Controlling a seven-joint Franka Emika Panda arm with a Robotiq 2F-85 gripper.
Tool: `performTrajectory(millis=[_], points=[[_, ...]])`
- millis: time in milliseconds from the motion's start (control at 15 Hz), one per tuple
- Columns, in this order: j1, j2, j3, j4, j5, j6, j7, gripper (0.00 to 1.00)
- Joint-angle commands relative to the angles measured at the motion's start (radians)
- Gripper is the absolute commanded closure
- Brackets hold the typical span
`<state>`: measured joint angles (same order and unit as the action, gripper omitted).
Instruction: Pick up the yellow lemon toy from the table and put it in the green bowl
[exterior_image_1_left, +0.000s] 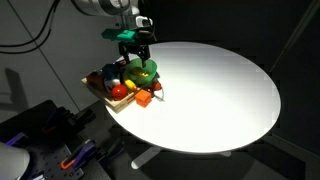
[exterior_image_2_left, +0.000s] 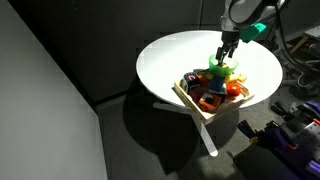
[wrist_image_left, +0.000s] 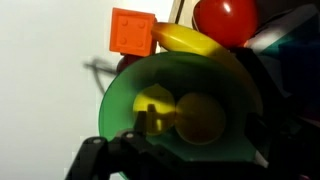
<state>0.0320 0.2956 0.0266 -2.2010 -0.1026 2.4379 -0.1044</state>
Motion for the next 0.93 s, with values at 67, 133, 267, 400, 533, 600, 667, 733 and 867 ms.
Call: performTrajectory(millis=[67, 133, 267, 400, 533, 600, 667, 733, 867], points=[[-0.031, -0.060, 0.023, -0.053, 0.063, 0.038, -0.084, 0.00], [-0.034, -0.071, 0.025, -0.063, 0.076, 0.046, -0.097, 0.00], [-0.034, -0.091, 0.024, -0.080, 0.094, 0.051, -0.113, 0.00], [-0.032, -0.114, 0.019, -0.099, 0.100, 0.044, -0.115, 0.00], [-0.032, -0.138, 0.015, -0.120, 0.097, 0.039, -0.116, 0.00], [-0.031, -0.154, 0.013, -0.131, 0.094, 0.033, -0.115, 0.00], [-0.031, -0.167, 0.011, -0.141, 0.093, 0.024, -0.109, 0.00], [-0.029, -0.183, 0.008, -0.151, 0.088, 0.011, -0.099, 0.00], [-0.027, -0.214, 0.002, -0.170, 0.081, -0.014, -0.082, 0.00]])
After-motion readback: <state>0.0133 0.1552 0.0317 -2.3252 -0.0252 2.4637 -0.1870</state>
